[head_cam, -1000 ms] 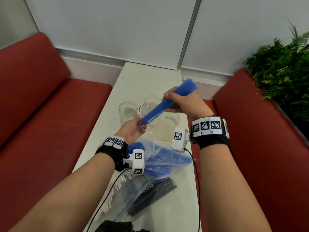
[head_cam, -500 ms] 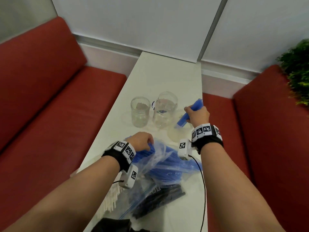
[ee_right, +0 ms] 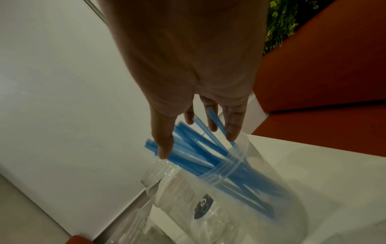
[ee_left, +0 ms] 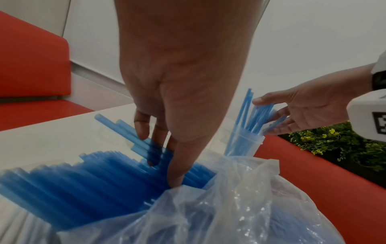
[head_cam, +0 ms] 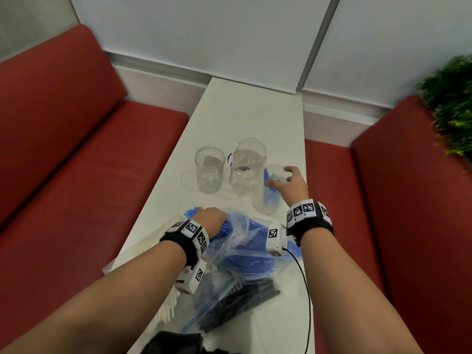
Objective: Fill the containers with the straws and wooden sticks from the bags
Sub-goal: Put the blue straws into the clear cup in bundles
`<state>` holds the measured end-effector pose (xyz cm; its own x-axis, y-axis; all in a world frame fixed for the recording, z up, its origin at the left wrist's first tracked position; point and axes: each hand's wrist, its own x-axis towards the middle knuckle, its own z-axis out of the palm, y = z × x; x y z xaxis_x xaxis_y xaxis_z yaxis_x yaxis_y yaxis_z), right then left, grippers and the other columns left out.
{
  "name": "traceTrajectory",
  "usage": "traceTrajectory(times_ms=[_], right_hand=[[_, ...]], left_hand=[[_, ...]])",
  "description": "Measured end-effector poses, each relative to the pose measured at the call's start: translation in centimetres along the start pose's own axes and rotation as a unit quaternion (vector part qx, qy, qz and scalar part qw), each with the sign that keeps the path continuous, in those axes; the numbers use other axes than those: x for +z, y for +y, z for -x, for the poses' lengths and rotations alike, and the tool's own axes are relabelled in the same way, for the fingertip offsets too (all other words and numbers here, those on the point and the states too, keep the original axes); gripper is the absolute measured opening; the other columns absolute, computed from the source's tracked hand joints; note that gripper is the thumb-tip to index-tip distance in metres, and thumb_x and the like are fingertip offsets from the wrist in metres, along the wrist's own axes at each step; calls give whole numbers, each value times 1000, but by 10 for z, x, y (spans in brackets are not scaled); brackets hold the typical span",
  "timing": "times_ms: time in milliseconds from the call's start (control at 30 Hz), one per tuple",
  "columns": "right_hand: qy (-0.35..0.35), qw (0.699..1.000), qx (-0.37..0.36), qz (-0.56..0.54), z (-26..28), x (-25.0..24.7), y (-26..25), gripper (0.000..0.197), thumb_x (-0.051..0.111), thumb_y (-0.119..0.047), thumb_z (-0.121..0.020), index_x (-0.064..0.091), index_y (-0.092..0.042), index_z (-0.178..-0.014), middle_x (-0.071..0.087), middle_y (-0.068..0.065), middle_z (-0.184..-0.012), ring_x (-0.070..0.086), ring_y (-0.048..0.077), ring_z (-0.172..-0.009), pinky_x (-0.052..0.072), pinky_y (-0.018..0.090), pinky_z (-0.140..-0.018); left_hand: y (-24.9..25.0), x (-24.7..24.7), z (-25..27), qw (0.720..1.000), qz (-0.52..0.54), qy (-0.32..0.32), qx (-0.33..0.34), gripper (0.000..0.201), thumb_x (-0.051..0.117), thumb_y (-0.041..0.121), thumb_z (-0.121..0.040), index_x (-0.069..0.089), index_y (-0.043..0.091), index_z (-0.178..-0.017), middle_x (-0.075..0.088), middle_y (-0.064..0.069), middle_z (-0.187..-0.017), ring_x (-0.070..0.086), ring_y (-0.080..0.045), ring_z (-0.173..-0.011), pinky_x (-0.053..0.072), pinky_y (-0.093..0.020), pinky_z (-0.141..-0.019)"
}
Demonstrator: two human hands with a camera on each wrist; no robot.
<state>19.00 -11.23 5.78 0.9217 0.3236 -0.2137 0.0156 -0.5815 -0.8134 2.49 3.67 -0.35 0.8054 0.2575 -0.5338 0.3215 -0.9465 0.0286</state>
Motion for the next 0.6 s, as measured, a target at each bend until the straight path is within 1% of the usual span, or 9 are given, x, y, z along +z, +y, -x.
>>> traceTrajectory(times_ms=[100,200,267,333,367,433,500,533,600], right_hand=[[19,999,-43,-8,11,-5,-4,76,81,-38,-82,44,-17,-145,50,14,-143,49,28,-131,41,34,-99],[116,987,-107,-33,24,-9,-8,60,72,-41,-90,49,-18,-141,52,8,-141,47,23,-132,40,42,-109],[191,968,-146,-78,34,-9,-9,43,66,-33,-95,56,-18,-133,58,4,-131,51,20,-125,42,39,-106],[226,952,-173,-112,45,-6,-10,26,61,-22,-96,62,-17,-121,64,3,-117,58,18,-110,46,33,-94],[209,954,-181,-116,50,-2,-10,21,58,-17,-95,65,-17,-115,67,4,-109,60,18,-101,47,32,-86],[98,974,-183,-89,60,9,-9,19,56,-9,-94,68,-16,-107,70,5,-101,64,21,-90,50,33,-77],[-64,983,-171,-24,73,25,-5,24,57,-8,-93,68,-18,-112,71,5,-103,67,23,-95,56,36,-83],[-137,977,-164,15,80,33,-2,30,58,-8,-92,66,-20,-118,71,4,-108,67,23,-100,57,36,-88],[-242,951,-156,115,90,54,3,46,64,-11,-89,59,-21,-134,67,3,-125,64,23,-112,51,34,-98]], left_hand=[[3,-2,7,997,-70,-18,4,33,45,9,-92,57,21,-120,62,-3,-118,57,-25,-113,26,-47,-105],[7,-3,16,994,-106,-20,3,30,42,11,-96,58,19,-120,59,-3,-121,56,-24,-113,25,-48,-106],[10,-8,23,993,-112,-23,5,30,41,13,-99,55,16,-125,56,-5,-126,54,-25,-117,28,-47,-106],[11,-13,30,994,-104,-39,4,31,40,14,-101,51,14,-130,54,-7,-132,52,-27,-122,32,-45,-107],[11,-16,34,994,-100,-43,1,31,41,15,-101,51,13,-131,55,-6,-133,52,-27,-123,33,-43,-106],[10,-21,42,995,-91,-37,-2,30,42,17,-102,52,13,-129,57,-6,-132,53,-26,-123,36,-40,-104],[8,-26,49,996,-77,-32,-12,31,44,19,-101,55,12,-129,57,-7,-132,55,-27,-121,40,-39,-101],[7,-29,53,997,-74,-30,-17,31,45,19,-101,55,13,-129,58,-7,-131,55,-27,-120,41,-37,-99],[8,-37,58,996,-79,-26,-23,30,45,20,-101,56,15,-129,57,-6,-131,55,-26,-120,41,-36,-98]])
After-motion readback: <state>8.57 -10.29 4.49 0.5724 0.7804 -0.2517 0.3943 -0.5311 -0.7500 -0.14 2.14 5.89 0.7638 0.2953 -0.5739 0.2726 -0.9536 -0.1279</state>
